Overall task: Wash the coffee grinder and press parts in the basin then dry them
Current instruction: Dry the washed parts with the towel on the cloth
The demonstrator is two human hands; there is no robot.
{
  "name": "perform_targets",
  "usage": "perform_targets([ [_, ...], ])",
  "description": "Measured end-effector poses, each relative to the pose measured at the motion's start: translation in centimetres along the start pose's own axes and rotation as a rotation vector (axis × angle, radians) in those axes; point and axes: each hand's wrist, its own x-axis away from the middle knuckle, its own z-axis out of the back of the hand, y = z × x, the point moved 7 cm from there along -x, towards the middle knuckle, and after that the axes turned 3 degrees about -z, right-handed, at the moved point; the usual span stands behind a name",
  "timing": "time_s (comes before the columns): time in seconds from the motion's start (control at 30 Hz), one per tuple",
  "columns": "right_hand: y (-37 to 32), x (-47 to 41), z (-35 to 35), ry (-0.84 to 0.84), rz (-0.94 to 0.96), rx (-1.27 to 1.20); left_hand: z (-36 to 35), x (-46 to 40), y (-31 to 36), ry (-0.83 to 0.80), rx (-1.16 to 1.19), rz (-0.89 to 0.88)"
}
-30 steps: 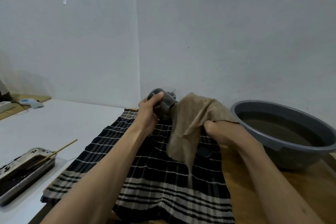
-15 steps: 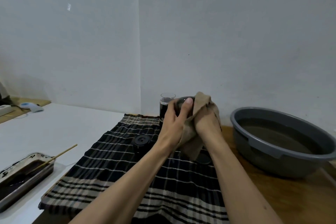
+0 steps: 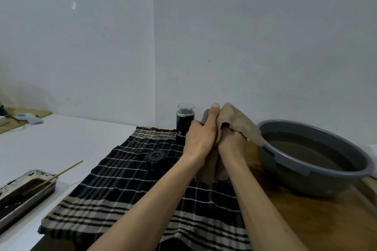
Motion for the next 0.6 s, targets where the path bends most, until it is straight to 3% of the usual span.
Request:
perform_targets([
  [0.17, -0.9, -0.9, 3.2, 0.22, 0.024, -0.184, -0.6, 0.0, -0.7, -0.152, 0.292, 0.113],
  [0.33, -0.5, -0.5, 2.2, -0.037, 0.069, -0.168, -0.5, 0.4, -0.3, -0.35, 0.246, 0.308],
  [0.4, -0.7, 0.0, 2.1, -0.062, 0.115, -0.13, 0.0, 0.2, 0.0, -0.365, 0.223, 0.367],
  [0.5, -1.1, -0.1, 3.1, 0.07, 0.18, -0.038, 0.5, -0.4, 0.5, -0.348, 0.194, 0.391],
  [0.6, -1.3, -0.7, 4.5, 0.275, 0.218, 0.063, 0.0, -0.3, -0.3, -0.224, 0.374, 0.355],
])
